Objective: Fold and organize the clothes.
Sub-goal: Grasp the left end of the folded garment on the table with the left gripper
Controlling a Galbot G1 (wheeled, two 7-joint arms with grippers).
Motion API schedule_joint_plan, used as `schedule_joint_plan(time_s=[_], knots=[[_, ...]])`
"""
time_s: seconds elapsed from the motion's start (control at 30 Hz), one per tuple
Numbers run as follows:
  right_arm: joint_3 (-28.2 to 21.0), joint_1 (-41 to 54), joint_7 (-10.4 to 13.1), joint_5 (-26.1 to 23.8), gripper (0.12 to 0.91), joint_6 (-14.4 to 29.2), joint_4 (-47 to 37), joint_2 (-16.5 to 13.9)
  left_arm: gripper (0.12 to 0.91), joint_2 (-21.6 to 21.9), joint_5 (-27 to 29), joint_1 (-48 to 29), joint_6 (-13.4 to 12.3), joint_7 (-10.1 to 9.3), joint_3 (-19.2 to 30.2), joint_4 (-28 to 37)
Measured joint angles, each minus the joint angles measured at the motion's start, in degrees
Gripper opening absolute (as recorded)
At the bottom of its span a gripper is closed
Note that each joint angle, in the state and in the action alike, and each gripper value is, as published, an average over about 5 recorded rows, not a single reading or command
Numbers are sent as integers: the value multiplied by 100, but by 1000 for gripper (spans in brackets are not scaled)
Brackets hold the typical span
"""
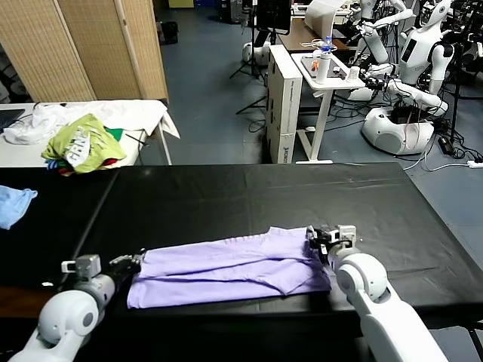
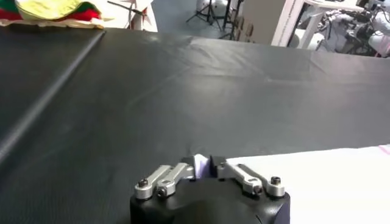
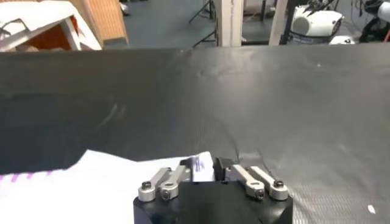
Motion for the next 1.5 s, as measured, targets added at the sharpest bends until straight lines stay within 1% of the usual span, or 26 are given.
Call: schedule_joint_plan(time_s=[0.07, 0.2, 0.43, 0.53, 0.6, 0.63, 0.7, 0.73, 0.77, 0.8, 0.9, 0.93, 0.97, 1.07, 1.1, 1.13, 1.17, 1.23, 1.4, 1.5], knots=[[48, -86, 51, -132, 154, 85, 69, 60, 148, 34, 27, -64, -6, 22, 48, 54], [167, -331, 101, -324, 156, 205, 246, 171, 148, 135, 11, -257, -13, 40, 155, 189], [313, -690, 127, -404, 156, 214, 547, 228, 148, 332, -4, -673, -72, 92, 385, 430], [352, -767, 80, -393, 156, 147, 630, 230, 148, 367, 6, -794, -97, 141, 474, 493], [362, -801, 10, -382, 161, 86, 673, 219, 148, 370, 11, -834, -99, 156, 512, 494], [364, -813, -34, -380, 171, 64, 692, 206, 148, 368, 18, -841, -98, 158, 521, 486], [372, -826, -121, -373, 226, 38, 731, 161, 155, 369, 39, -836, -95, 157, 523, 460], [378, -825, -158, -368, 270, 34, 750, 132, 180, 373, 52, -827, -98, 158, 516, 446], [386, -821, -185, -360, 333, 33, 770, 105, 205, 380, 65, -813, -103, 158, 501, 431], [394, -815, -206, -349, 388, 33, 789, 80, 249, 390, 75, -795, -109, 158, 482, 417], [407, -812, -243, -310, 578, 33, 853, 22, 425, 430, 90, -724, -122, 158, 396, 368], [412, -821, -253, -294, 634, 33, 879, 4, 500, 444, 87, -695, -123, 156, 361, 347], [420, -835, -263, -276, 708, 33, 907, -16, 557, 456, 78, -662, -122, 152, 322, 318], [478, -898, -297, -203, 851, 27, 1011, -88, 746, 460, 40, -523, -106, 126, 179, 188], [504, -921, -311, -175, 878, 25, 1048, -113, 792, 445, 36, -459, -103, 121, 122, 127], [532, -947, -328, -149, 889, 23, 1087, -139, 841, 421, 40, -389, -103, 121, 62, 62], [559, -971, -345, -127, 899, 23, 1123, -165, 871, 388, 56, -308, -109, 131, -2, -10], [611, -1015, -374, -95, 905, 23, 1188, -211, 898, 299, 122, -126, -133, 172, -138, -163], [715, -1131, -416, -77, 907, 24, 1325, -302, 906, 6, 254, 350, -225, 261, -456, -494], [748, -1199, -424, -79, 907, 24, 1398, -321, 907, -144, 273, 575, -295, 324, -598, -579]])
